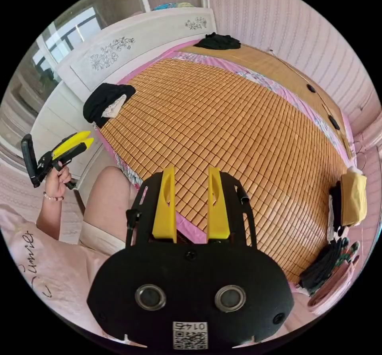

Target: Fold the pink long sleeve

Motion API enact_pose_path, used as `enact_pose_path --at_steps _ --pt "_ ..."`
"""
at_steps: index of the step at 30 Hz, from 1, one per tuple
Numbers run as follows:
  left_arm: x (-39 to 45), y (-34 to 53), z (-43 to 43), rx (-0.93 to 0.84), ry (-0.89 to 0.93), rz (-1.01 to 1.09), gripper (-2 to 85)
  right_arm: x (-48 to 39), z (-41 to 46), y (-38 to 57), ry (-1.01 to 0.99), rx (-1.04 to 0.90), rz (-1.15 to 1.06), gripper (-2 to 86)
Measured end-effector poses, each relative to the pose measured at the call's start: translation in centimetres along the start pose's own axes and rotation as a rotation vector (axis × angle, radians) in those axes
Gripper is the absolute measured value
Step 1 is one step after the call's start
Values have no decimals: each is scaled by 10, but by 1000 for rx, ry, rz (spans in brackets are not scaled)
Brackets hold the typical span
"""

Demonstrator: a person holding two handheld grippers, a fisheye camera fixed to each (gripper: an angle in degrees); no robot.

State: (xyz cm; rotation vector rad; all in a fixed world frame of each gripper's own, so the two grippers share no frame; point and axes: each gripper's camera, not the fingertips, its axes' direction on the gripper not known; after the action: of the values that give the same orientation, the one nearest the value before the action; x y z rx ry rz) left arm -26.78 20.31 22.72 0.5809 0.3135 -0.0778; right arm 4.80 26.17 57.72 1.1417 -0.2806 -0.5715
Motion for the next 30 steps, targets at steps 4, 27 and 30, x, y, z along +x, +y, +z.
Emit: enact_pose_path --at_steps 4,27,30 --pt "145 -25 19 -28 44 207 84 50 -53 40 -79 23 245 93" --pt "450 25 149 -195 72 267 -8 139 -260 58 -136 204 383 -5" --pt "469 35 167 -215 74 307 -8 152 -271 63 -169 199 397 -6"
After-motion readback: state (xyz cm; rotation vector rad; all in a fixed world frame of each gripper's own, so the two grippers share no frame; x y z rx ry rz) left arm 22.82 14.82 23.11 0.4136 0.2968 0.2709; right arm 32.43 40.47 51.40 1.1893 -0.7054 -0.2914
